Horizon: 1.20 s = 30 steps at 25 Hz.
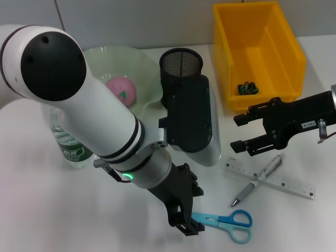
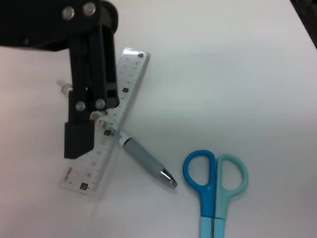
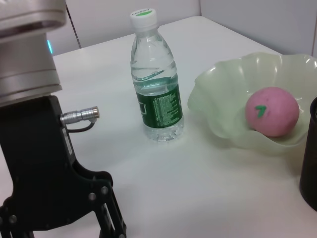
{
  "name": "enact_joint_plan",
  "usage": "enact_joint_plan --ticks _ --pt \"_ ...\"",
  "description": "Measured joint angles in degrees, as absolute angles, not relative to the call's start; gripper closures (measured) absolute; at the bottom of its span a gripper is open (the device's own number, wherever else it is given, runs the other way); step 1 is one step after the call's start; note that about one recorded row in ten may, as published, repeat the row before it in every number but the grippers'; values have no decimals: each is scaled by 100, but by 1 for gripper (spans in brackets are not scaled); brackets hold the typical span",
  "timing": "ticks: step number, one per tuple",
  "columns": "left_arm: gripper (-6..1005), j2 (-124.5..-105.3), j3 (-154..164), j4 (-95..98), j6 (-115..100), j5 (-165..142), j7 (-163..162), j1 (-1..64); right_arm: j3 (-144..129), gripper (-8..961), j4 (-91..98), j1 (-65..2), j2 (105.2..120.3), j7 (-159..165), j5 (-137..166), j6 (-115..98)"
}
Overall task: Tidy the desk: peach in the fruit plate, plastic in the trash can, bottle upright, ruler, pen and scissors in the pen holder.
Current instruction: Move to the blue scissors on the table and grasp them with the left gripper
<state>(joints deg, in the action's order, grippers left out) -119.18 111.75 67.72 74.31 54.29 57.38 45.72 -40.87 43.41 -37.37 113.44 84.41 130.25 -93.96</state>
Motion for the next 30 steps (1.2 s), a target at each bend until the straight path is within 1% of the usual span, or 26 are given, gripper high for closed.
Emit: enact_joint_plan --ticks 6,30 --pt "308 -11918 11197 6665 7374 5433 5702 4579 -4098 212 4342 -3736 11344 8444 13025 -9396" --pt "382 -11917 11548 6504 7035 5398 5718 4614 -4095 212 4351 -3714 11347 8422 13025 -9406"
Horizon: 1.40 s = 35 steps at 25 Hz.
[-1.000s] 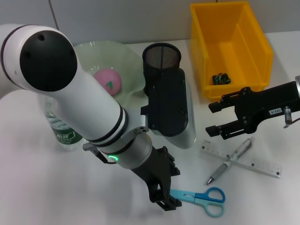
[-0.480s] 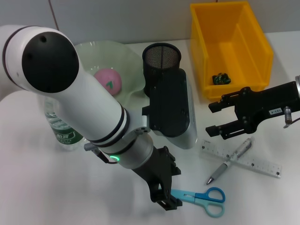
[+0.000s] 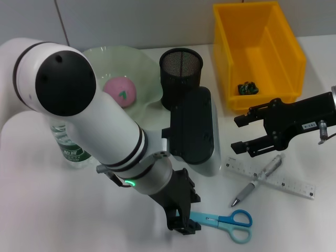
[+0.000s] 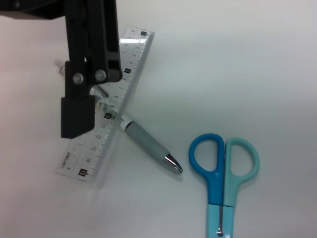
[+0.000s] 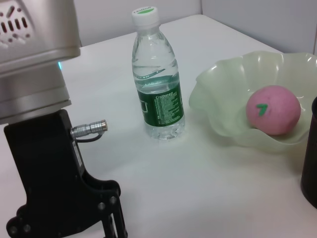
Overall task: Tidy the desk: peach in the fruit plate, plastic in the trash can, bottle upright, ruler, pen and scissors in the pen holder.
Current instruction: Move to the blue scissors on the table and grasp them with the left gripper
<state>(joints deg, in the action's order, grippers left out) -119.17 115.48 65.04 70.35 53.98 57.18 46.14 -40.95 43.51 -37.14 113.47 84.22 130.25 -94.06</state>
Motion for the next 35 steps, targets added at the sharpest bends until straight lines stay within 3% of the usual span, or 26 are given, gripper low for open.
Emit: enact_joint_plan --ticks 25,35 --pt "576 -11918 11843 6388 6800 5343 5854 4694 -4095 212 4351 -3709 11347 8410 13025 -9395" --pt "580 -11918 11927 6270 6694 5340 5865 4722 -4095 213 4350 -3732 11355 8411 13025 -9396"
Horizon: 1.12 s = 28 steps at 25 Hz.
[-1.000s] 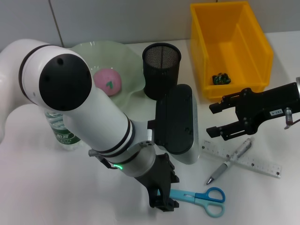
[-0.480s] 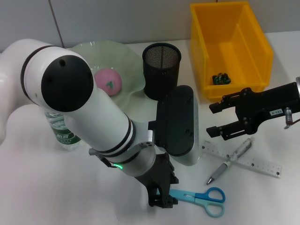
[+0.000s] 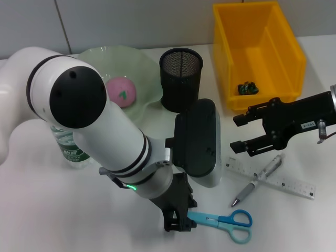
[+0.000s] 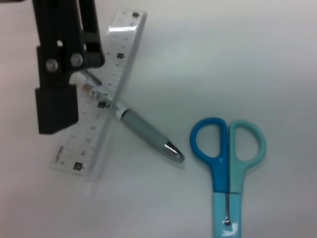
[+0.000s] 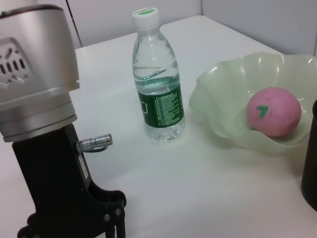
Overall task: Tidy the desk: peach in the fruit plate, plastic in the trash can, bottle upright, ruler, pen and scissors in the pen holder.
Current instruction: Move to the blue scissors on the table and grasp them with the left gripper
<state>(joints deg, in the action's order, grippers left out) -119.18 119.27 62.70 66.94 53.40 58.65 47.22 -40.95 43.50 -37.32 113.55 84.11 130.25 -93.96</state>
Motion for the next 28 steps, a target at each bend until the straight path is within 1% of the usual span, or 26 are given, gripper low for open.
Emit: enact_joint_plan --ticks 1,6,28 --pt "580 -11918 11934 6252 6687 5338 5870 4726 -4095 213 4350 -3740 11355 8411 13025 -9395" --pt "644 -11918 11954 6239 6677 5335 5900 4729 -4095 212 4350 -3751 11355 8413 13025 -9392" --pt "641 -11918 11953 6204 6702 5335 5933 4763 -4095 212 4333 -3744 11364 8424 13025 -9386"
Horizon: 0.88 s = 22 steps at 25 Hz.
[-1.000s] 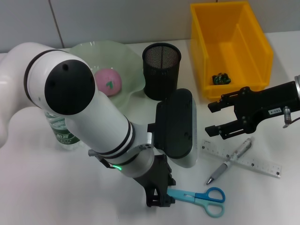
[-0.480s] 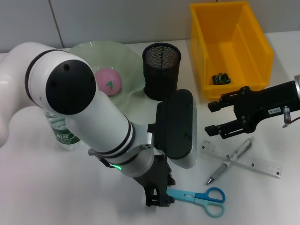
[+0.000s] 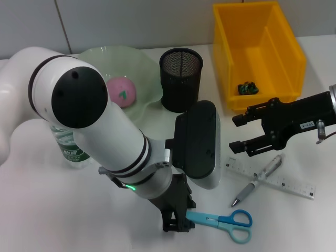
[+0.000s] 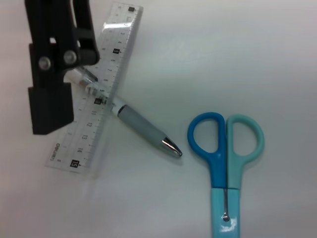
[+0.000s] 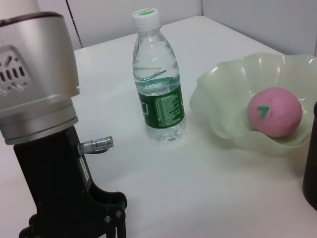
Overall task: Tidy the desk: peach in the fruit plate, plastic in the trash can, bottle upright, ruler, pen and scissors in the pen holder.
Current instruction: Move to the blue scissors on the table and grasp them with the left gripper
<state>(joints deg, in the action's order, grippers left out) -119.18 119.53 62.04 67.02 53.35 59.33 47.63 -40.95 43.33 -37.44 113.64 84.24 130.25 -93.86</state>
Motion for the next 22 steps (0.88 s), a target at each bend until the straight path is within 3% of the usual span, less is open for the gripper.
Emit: enact_joint_plan --ticks 14,19,22 --pt "641 -11918 11977 6205 6699 5350 5932 4745 -4095 212 4344 -3730 11355 8427 13025 -9408" --pt "761 -11918 12018 6205 6675 5337 5927 4734 -4095 212 4347 -3716 11355 8429 13025 -9417" --pt "756 -11918 12032 6205 6665 5335 5925 4735 -4095 213 4349 -3708 11355 8429 13025 -9422"
